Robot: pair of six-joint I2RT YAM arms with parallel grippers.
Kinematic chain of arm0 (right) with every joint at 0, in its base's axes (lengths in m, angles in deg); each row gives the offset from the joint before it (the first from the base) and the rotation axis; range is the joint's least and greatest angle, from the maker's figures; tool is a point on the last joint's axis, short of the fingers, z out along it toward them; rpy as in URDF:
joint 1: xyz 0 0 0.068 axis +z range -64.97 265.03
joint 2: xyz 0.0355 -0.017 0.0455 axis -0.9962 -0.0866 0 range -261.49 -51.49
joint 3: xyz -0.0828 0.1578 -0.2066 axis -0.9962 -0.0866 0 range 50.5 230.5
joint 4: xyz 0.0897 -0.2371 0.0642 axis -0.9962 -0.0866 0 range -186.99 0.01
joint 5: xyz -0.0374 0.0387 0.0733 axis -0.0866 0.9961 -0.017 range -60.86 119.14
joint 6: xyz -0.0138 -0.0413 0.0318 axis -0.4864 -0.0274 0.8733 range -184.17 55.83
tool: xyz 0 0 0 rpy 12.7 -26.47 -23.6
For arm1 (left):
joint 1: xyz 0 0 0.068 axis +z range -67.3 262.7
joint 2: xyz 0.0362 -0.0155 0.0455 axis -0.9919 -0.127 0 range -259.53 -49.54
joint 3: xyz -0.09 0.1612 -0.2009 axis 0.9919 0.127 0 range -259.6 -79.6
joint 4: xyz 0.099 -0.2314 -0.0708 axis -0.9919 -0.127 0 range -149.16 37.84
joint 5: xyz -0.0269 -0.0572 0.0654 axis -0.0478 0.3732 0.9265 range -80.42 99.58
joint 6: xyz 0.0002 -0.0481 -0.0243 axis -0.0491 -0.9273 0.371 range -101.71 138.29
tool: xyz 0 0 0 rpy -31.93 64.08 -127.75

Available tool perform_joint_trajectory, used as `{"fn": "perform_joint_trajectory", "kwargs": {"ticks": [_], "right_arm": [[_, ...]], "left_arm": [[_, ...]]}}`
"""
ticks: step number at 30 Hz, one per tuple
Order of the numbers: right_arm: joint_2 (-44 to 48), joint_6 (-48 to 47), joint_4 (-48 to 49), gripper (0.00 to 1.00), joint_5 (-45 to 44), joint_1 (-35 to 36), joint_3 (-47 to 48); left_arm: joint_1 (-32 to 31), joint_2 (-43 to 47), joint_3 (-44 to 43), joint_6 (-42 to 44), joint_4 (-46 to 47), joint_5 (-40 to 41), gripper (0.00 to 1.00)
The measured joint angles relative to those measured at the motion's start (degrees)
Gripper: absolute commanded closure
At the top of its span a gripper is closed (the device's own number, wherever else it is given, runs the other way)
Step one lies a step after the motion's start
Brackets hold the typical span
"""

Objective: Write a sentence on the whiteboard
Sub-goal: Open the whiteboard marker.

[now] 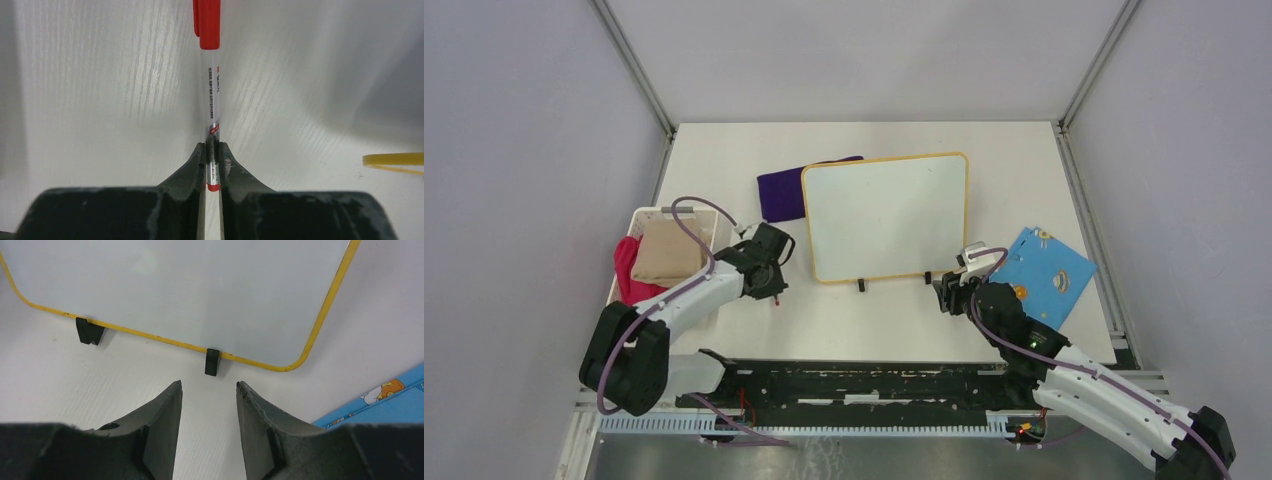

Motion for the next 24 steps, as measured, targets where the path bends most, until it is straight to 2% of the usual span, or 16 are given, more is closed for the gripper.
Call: {"fn": "perform_joint_trajectory", "kwargs": {"ticks": [4,11,24], "right_arm": [[-0.17,0.00,0.02,0.50,-0.02,0.00,0.00],[-0.15,0.00,-0.04,0.50,-0.07,0.00,0.00],[0.35,-0.44,-0.07,0.50,-0.39,0.00,0.00]], "left_arm": [[0.00,2.40,-0.02,-0.81,-1.07,-0.07,0.62],[0.00,0.57,-2.10,-0.79,-2.34,0.76,0.52],[2.64,-6.80,-8.22,0.92,-1.90,1.90,0.52]]}}
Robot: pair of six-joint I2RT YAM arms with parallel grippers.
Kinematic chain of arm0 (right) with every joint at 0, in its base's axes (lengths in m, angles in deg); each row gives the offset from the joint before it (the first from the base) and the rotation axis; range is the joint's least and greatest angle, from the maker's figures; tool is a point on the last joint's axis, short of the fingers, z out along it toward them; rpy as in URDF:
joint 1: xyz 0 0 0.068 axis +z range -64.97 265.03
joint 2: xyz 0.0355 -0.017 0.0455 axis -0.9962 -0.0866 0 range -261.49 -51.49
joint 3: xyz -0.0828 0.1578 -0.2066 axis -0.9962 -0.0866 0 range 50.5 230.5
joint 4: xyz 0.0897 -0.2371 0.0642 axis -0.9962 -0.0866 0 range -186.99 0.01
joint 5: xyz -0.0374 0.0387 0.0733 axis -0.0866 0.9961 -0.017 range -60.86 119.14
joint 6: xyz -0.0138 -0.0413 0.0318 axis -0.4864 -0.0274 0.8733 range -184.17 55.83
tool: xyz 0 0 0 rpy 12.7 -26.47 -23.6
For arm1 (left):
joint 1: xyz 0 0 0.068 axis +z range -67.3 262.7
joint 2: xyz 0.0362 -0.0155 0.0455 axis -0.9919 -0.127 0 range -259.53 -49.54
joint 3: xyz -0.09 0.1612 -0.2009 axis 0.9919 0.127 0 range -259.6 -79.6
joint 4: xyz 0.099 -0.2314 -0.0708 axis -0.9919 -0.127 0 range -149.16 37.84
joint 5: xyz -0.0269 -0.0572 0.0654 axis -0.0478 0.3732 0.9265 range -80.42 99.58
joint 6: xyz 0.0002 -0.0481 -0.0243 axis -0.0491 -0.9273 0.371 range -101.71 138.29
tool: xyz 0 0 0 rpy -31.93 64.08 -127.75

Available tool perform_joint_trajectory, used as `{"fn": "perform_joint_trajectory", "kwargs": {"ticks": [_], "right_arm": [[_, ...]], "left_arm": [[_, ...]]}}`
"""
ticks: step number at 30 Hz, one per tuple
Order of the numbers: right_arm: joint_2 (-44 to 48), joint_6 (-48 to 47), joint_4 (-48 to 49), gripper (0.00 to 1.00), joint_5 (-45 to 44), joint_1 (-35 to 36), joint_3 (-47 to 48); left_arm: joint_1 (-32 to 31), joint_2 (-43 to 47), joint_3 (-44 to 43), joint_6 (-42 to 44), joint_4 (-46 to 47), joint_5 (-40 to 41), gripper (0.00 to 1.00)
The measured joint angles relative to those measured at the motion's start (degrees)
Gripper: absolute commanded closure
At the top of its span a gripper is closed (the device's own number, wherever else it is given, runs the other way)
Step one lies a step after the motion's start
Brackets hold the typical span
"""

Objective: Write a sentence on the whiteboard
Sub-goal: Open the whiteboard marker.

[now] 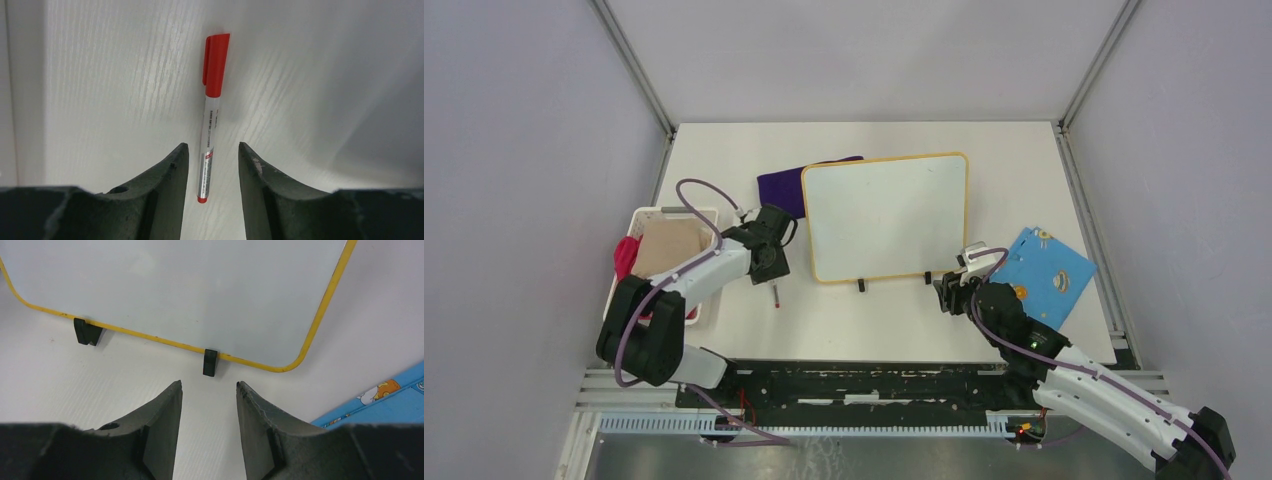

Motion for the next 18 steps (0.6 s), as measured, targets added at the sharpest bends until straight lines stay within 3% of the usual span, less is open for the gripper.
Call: {"fn": "perform_joint_trajectory", "kwargs": {"ticks": [18], "right_arm": [[0.11,-0.09,-0.42,0.50,-0.04,0.00,0.00]], "left_arm": [[4.55,-7.87,-1.86,4.57,3.48,-2.75,0.58]]}}
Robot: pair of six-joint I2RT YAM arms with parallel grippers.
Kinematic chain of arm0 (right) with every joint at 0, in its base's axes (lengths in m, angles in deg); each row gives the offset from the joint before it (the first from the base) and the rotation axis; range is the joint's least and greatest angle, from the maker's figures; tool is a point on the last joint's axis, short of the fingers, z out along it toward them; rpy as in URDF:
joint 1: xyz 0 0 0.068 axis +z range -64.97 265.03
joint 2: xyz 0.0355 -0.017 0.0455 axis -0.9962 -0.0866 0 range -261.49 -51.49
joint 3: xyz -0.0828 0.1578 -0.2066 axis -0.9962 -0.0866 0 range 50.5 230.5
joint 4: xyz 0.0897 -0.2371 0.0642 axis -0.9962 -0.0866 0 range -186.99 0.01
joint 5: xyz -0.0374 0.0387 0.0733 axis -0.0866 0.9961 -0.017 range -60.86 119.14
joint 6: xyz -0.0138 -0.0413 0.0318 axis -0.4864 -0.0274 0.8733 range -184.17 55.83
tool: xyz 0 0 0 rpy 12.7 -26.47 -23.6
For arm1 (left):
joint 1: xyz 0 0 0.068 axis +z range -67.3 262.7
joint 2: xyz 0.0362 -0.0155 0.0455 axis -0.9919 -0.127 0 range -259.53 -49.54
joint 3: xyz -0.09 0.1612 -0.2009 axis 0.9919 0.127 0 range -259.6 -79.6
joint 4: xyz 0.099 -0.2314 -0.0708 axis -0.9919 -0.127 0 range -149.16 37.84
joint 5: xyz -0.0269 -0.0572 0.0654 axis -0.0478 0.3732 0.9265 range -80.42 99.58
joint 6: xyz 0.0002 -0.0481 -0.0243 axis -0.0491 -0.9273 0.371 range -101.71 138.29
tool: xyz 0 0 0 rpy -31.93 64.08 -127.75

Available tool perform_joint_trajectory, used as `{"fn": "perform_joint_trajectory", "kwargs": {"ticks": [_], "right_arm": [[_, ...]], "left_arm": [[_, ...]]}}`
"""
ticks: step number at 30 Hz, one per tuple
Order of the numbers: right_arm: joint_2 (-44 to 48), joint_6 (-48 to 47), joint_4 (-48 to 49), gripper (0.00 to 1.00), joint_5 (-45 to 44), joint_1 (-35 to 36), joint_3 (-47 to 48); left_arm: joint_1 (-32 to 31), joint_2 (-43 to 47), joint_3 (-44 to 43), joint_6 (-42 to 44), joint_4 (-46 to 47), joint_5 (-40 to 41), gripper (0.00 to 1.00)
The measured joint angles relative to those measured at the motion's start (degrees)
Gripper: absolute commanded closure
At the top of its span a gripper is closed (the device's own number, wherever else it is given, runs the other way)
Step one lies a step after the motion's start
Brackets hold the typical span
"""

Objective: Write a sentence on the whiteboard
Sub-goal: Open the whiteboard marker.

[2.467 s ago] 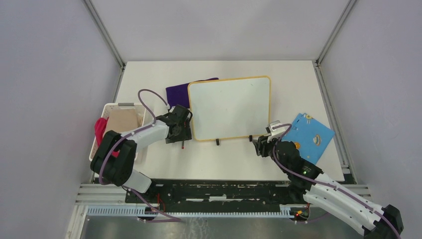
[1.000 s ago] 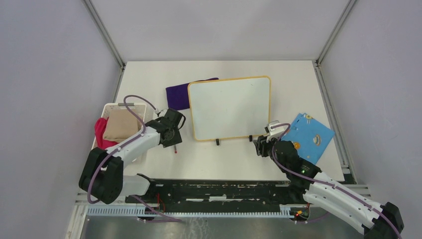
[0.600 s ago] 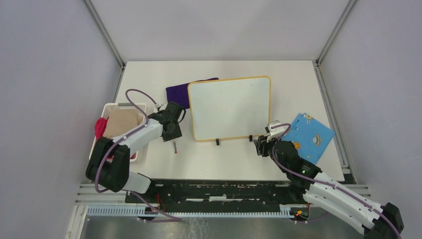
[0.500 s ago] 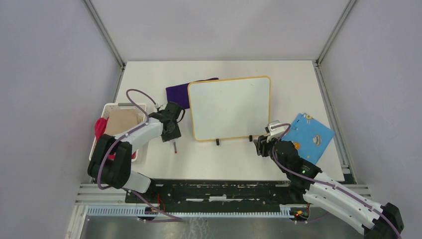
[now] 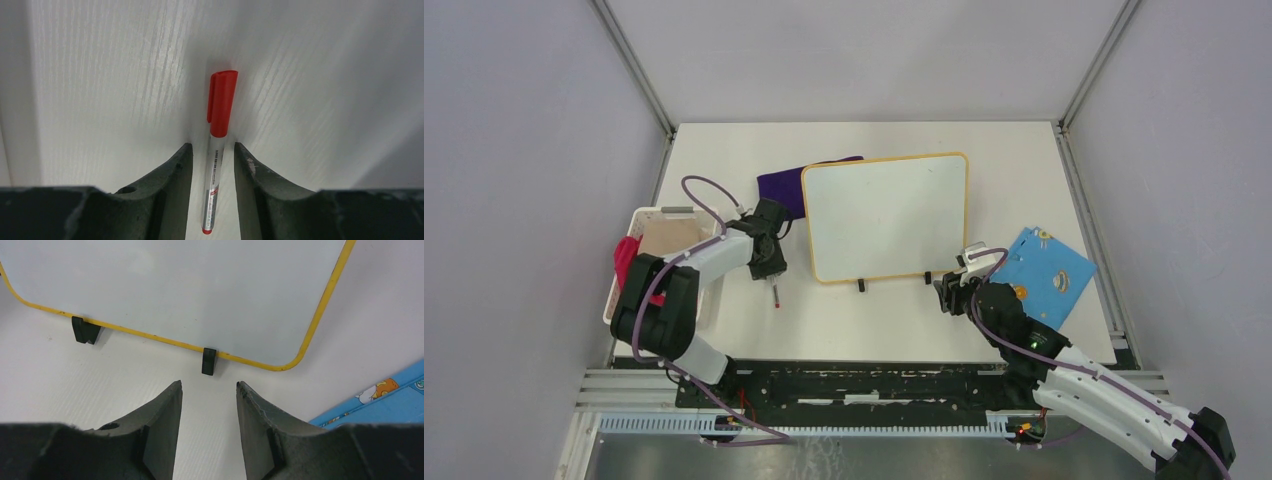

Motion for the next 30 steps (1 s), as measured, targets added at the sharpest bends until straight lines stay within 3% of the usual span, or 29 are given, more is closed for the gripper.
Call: {"fn": "perform_joint_trajectory", "kwargs": {"ticks": [17,30], "right_arm": [[-0.48,-0.33,0.00,0.50,-0.44,0.00,0.00],[-0.57,-0.33,-0.04,0.50,-0.83,0.00,0.00]], "left_arm": [[0.09,-0.42,-0.04,0.57,1.49,-0.94,0.67],[0.11,-0.42,0.20,0.59,2.32,-0.90,0.83]]}}
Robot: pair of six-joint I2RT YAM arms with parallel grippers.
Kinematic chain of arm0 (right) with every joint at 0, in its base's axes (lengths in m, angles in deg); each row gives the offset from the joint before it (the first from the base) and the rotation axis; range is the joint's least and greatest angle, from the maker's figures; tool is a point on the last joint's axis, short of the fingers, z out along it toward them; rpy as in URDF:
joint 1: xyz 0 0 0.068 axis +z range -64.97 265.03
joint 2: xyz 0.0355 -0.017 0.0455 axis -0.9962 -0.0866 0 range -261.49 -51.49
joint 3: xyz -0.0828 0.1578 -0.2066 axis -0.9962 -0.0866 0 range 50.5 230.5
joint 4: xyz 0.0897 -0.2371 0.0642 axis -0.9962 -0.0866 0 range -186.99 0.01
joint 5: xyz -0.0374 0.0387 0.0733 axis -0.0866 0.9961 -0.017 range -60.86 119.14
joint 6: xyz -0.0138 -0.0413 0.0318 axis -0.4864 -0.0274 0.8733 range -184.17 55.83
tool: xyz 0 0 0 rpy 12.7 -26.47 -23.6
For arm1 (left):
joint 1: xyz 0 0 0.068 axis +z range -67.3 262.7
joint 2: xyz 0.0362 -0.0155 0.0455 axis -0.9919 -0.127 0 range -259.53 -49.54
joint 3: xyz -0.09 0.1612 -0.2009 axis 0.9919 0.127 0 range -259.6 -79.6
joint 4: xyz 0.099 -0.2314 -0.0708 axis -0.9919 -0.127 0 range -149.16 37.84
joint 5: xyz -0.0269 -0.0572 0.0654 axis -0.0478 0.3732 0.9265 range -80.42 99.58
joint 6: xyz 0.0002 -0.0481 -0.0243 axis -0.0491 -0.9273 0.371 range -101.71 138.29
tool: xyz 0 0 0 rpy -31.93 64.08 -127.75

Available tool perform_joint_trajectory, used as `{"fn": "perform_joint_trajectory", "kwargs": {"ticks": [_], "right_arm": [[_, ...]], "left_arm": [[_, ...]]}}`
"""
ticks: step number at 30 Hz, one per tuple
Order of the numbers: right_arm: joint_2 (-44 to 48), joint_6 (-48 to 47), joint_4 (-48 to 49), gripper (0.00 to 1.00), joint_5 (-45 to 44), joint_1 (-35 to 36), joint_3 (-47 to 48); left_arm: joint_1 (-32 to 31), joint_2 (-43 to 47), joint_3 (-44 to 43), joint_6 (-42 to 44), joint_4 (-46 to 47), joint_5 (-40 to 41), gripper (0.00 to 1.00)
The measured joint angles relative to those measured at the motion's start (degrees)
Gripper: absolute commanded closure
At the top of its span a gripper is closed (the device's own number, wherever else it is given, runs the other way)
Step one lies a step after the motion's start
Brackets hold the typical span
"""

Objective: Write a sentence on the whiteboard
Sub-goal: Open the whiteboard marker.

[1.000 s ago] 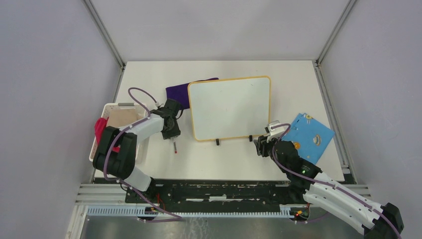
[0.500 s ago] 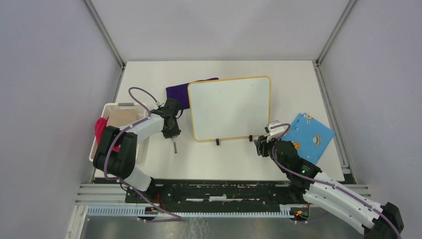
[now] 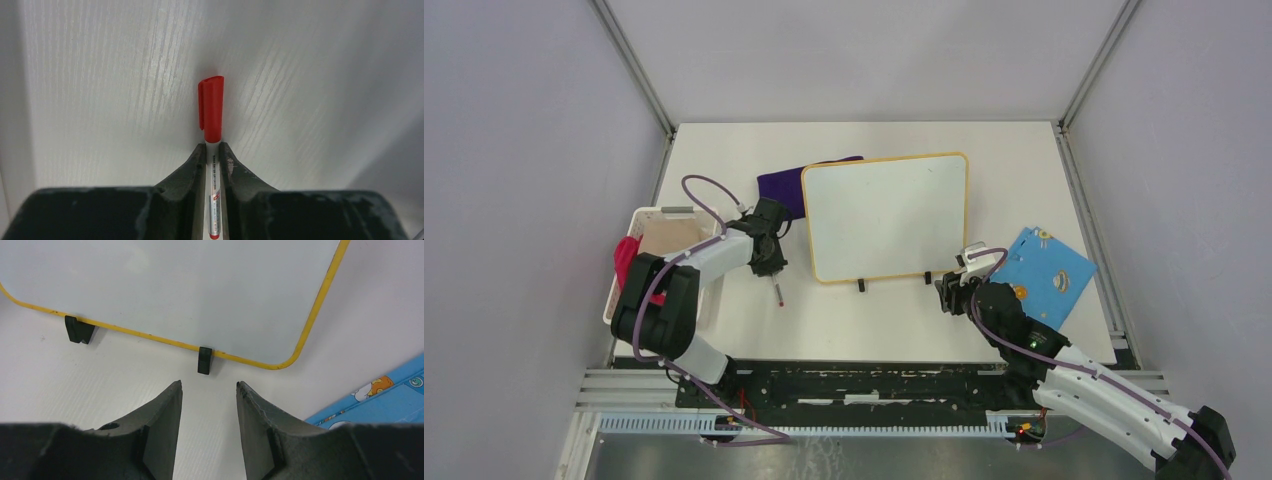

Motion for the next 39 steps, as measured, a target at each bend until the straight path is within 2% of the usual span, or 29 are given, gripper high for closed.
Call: {"fn": "perform_joint_trajectory", "kwargs": {"ticks": [5,12,17,24,31,39], "right_arm": [[0.00,0.00,-0.46,0.50,-0.02,0.00,0.00],[0.07,0.00,-0.94,0.50,-0.07,0.00,0.04],[0.07,-0.02,-1.75,0.50,-0.04,0.00,0.96],[-0.46,-0.44,-2.58,0.50,0.50,0.00,4.63],[-1.84,-1.99,-2.95,0.50,3.93,0.00,10.49],[-4.48,-3.48,-0.50,0.49,13.75,0.00,17.79]], "left_arm": [[-0.02,0.44,0.35,0.00,0.44,0.07,0.98],[-0.02,3.52,1.62,-0.02,-1.22,1.25,0.98],[-0.02,12.02,1.16,-0.02,-4.57,3.54,0.98],[-0.04,25.22,-4.26,0.00,-7.58,3.30,0.98],[-0.79,36.76,-9.35,2.86,-7.41,-3.82,0.98],[-4.96,39.12,-11.32,4.11,-0.31,-19.39,0.98]]}}
